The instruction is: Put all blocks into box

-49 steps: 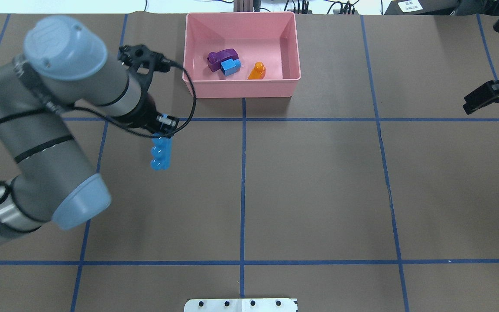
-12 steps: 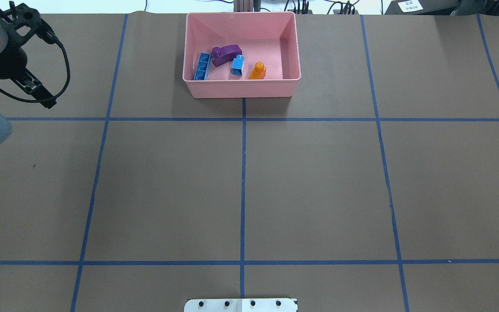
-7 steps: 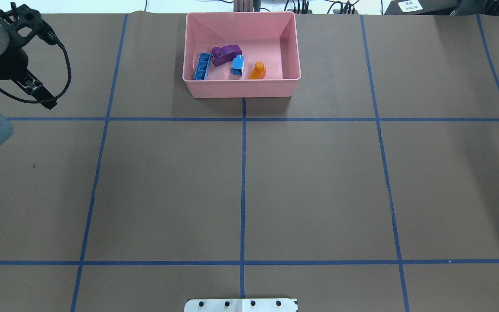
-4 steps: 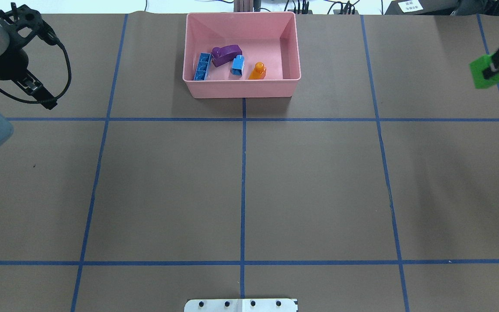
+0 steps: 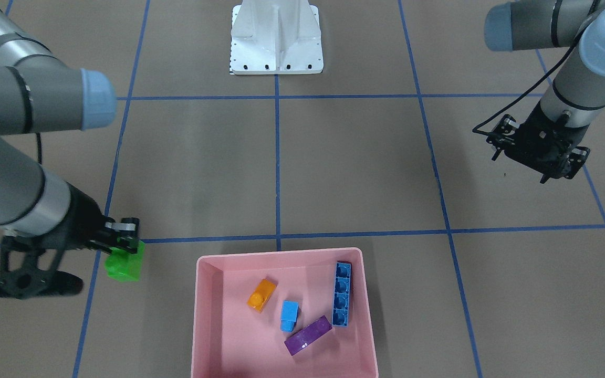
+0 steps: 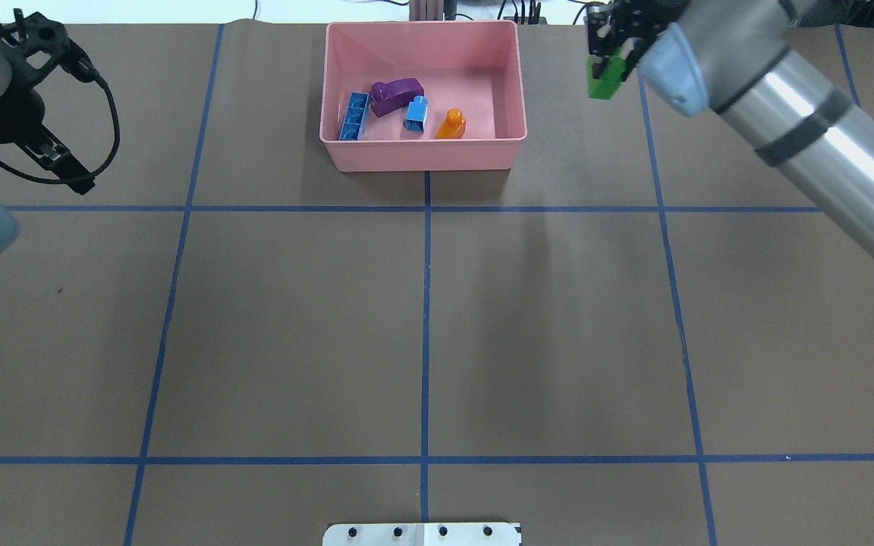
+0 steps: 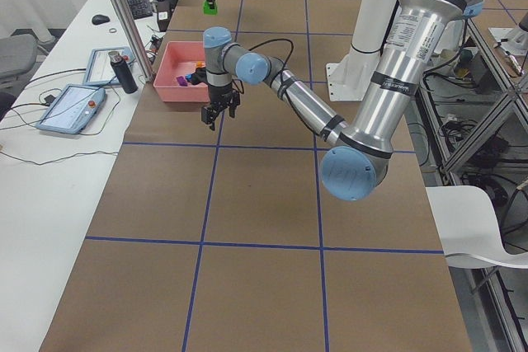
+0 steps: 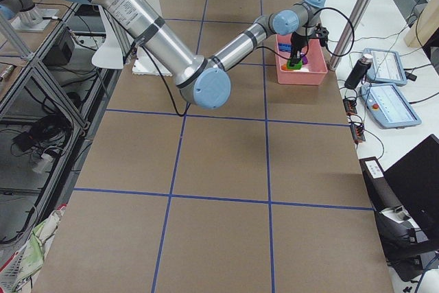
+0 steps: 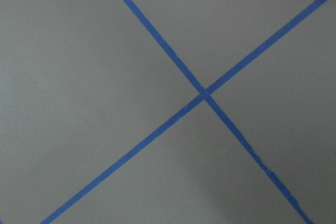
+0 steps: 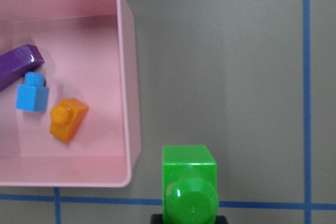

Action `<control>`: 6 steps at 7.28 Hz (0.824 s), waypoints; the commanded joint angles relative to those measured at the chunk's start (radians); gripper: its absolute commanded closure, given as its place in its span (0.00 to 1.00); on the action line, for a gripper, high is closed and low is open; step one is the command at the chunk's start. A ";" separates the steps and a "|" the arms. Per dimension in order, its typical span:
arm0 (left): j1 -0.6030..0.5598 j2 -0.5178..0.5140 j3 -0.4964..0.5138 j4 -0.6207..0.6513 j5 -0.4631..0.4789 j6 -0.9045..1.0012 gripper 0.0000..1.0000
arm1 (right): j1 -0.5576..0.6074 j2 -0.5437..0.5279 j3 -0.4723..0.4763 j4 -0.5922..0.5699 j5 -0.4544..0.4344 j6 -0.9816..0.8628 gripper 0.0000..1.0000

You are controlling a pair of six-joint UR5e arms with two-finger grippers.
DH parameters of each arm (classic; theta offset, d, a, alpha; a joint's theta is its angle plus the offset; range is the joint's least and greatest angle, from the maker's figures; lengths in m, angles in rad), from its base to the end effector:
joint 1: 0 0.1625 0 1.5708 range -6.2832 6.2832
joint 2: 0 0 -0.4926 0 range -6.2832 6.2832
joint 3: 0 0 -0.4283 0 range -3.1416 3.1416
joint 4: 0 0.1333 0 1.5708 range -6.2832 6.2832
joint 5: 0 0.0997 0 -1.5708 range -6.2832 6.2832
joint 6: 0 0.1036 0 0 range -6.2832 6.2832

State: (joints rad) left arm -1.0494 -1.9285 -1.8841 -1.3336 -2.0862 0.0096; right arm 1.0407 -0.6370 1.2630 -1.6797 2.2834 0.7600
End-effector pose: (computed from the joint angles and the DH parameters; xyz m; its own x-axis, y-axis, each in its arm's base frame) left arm 0.2456 -0.5927 0.3975 0.6469 0.6206 -0.4432 -0.4582 0.7809 0.4246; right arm -0.3826 -0.7825 0.2234 0.6575 0.0372 0.7525 -0.0186 0.9993 -0.0332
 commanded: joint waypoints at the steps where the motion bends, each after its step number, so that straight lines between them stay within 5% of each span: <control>1: 0.002 0.002 -0.001 -0.002 0.000 -0.037 0.00 | -0.048 0.206 -0.352 0.215 -0.062 0.050 1.00; 2: 0.002 0.002 -0.003 -0.002 0.000 -0.039 0.00 | -0.082 0.210 -0.429 0.338 -0.115 0.097 1.00; 3: 0.002 0.003 -0.003 -0.004 0.000 -0.039 0.00 | -0.112 0.211 -0.435 0.341 -0.157 0.108 0.39; 4: 0.002 0.015 -0.001 -0.002 0.001 -0.042 0.00 | -0.125 0.212 -0.433 0.338 -0.165 0.171 0.01; 6: 0.002 0.118 -0.001 -0.004 0.005 -0.039 0.00 | -0.130 0.194 -0.351 0.293 -0.160 0.184 0.00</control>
State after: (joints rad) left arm -1.0481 -1.8751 -1.8867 -1.3365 -2.0842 -0.0304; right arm 0.9162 -0.4300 0.8599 -1.3565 2.1237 0.9351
